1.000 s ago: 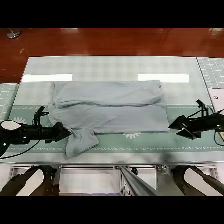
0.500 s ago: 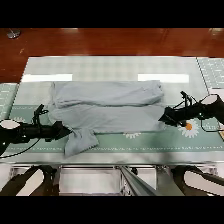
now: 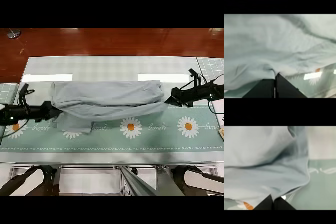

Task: Fold the shirts.

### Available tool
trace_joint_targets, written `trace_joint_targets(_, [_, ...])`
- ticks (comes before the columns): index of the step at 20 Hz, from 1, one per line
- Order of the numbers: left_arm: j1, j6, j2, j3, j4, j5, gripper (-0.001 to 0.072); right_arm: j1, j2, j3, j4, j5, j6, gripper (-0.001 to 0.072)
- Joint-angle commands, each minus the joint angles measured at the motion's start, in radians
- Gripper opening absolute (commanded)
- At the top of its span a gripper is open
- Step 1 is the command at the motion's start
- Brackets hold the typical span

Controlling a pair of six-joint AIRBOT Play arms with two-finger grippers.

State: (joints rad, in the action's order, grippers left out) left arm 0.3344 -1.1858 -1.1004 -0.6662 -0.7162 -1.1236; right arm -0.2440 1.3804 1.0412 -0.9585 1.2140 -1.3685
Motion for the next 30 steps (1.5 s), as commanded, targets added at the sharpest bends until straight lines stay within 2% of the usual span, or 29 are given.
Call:
trace_joint_targets(1, [-0.023,-0.024,-0.174,-0.206,0.002,0.04,0.0025,0.01,0.069,0.11,0.057,-0.04,-0.016,0.0033])
trace_joint_targets(5, [-0.044,-0.133,-0.403,-0.467,0.002,0.042,0.0025,0.011,0.218,0.267,0.081,0.026,-0.05,0.0033])
trace_joint_targets(9, [-0.069,-0.156,-0.558,-0.66,0.002,0.042,0.0025,0.011,0.343,0.391,0.142,0.016,-0.058,0.0032])
trace_joint_targets(13, [-0.074,-0.179,-0.648,-0.721,0.002,0.039,0.0034,0.011,0.436,0.443,0.237,-0.039,-0.062,0.004])
trace_joint_targets(14, [-0.077,-0.177,-0.657,-0.721,0.0,0.018,0.0161,0.011,0.448,0.443,0.255,-0.049,-0.053,0.0257])
trace_joint_targets(15, [-0.075,-0.163,-0.661,-0.727,-0.002,-0.045,0.0529,0.01,0.451,0.443,0.262,-0.039,-0.038,0.0645])
trace_joint_targets(16, [-0.059,-0.121,-0.66,-0.747,-0.026,-0.107,0.0696,0.001,0.448,0.447,0.258,-0.013,0.009,0.0617])
trace_joint_targets(17, [-0.028,-0.134,-0.66,-0.791,-0.097,-0.193,0.0696,-0.018,0.446,0.462,0.24,0.035,0.023,0.0617])
trace_joint_targets(19, [0.051,-0.241,-0.649,-0.869,-0.271,-0.377,0.0695,-0.079,0.436,0.485,0.171,0.125,0.022,0.0617])
trace_joint_targets(21, [0.124,-0.279,-0.59,-0.847,-0.413,-0.449,0.0695,-0.134,0.431,0.484,0.034,0.176,-0.012,0.0616])
trace_joint_targets(23, [0.169,-0.273,-0.489,-0.722,-0.429,-0.367,0.0695,-0.147,0.432,0.46,-0.098,0.164,-0.079,0.0616])
trace_joint_targets(25, [0.175,-0.212,-0.364,-0.543,-0.362,-0.199,0.0695,-0.138,0.455,0.444,-0.048,0.163,-0.063,0.0616])
trace_joint_targets(28, [0.134,-0.042,-0.154,-0.303,-0.094,-0.011,0.0695,-0.091,0.483,0.444,0.067,0.14,-0.031,0.0616])
trace_joint_targets(30, [0.076,0.024,-0.049,-0.218,0.039,0.045,0.0695,-0.043,0.499,0.444,0.07,0.117,-0.034,0.0616])
